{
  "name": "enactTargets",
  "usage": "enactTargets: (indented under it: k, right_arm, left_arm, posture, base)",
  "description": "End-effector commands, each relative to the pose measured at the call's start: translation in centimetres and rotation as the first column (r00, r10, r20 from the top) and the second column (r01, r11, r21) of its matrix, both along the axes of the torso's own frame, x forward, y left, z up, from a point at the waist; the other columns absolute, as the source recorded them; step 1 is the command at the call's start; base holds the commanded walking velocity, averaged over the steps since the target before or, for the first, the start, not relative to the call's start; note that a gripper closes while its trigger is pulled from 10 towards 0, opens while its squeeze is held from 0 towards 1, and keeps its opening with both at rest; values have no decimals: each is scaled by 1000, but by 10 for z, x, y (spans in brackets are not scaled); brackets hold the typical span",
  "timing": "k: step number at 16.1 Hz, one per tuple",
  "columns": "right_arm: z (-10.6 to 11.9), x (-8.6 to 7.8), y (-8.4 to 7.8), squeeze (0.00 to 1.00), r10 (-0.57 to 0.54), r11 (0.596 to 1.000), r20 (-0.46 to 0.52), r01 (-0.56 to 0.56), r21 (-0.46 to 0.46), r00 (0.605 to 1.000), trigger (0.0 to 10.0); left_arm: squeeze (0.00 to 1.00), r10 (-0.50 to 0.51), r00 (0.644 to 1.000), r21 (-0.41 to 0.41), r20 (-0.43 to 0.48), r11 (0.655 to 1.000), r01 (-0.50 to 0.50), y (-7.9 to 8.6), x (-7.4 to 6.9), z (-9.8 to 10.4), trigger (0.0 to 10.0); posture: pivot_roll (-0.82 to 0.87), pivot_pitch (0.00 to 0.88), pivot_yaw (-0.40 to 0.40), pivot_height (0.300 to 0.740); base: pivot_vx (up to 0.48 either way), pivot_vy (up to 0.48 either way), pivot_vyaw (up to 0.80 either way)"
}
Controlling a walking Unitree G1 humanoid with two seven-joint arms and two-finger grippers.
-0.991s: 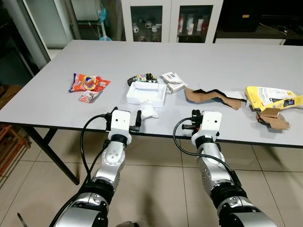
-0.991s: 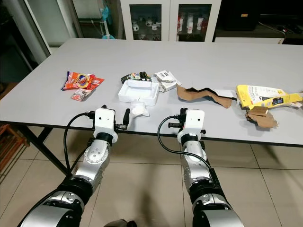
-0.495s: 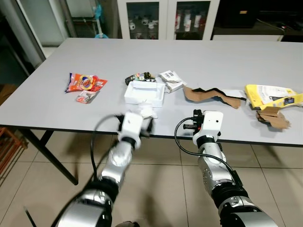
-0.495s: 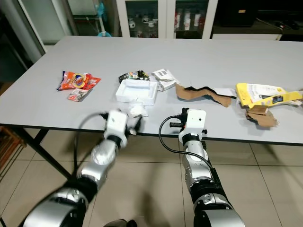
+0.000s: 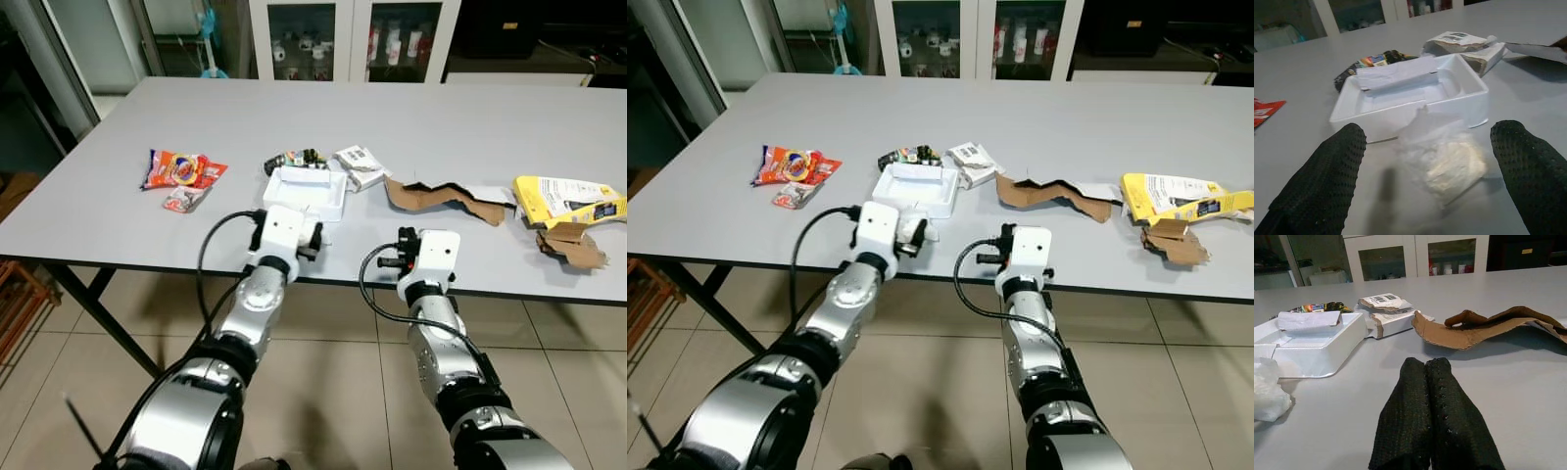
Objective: Picking trash to rubbish bin
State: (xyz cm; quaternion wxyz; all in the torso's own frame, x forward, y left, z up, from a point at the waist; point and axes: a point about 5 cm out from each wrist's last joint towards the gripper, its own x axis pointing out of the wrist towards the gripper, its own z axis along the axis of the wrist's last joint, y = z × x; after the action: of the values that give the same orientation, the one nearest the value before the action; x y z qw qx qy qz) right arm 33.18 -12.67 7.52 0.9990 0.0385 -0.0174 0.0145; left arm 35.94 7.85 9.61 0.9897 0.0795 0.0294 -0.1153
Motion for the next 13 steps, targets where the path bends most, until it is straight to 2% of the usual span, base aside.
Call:
enactTargets:
  k: [1,6,10,13]
  right_arm:
    - [2,1,-1,0,-6,1000,7,6,0,1000,10000]
    - [3,2,-2,0,-9,1000,8,9,0,1000,10000]
    - [3,2,-2,0,-5,1000,4,5,2,1000,10000]
    - [3,2,-2,0,-8,1000,6,8,2,1000,10000]
  left_arm:
    - [0,10,1000,-7,-14,1000,-11,-1,5,5,10000]
    - [0,27,999,24,-46,999,-26,-10,13,15,10000]
    - [0,108,985,101,-136,990,-95,-9,14,8,10000]
    - [0,130,973,104,-193,988,-112,-9,10,-1,10000]
  posture:
    - [-35,2,67,740]
    - [-38,8,68,740]
    - [-39,11,69,740]
    - [-40,13,70,740]
  base:
    - [0,0,0]
    - [0,0,0]
    - [0,0,0]
    - [0,0,0]
